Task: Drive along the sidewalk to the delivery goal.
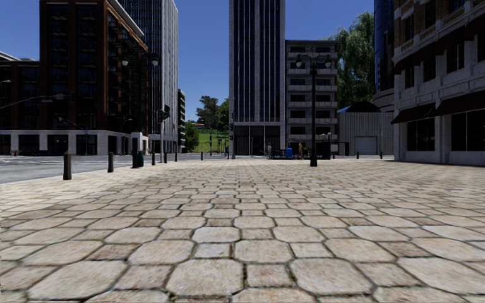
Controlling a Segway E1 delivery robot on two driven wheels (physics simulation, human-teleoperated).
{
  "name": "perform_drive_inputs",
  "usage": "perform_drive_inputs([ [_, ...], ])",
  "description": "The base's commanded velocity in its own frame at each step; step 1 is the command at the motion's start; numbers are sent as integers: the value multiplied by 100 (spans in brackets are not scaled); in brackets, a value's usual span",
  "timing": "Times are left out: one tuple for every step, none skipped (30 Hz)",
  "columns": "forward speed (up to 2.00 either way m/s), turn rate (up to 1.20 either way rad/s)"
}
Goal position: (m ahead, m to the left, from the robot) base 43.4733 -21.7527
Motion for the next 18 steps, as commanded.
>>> perform_drive_inputs([
  [200,0],
  [200,0],
  [200,0],
  [200,0],
  [200,0],
  [200,0],
  [200,0],
  [200,0],
  [200,0],
  [200,0],
  [200,0],
  [200,0],
  [200,0],
  [200,0],
  [200,0],
  [200,0],
  [200,0],
  [200,0],
])
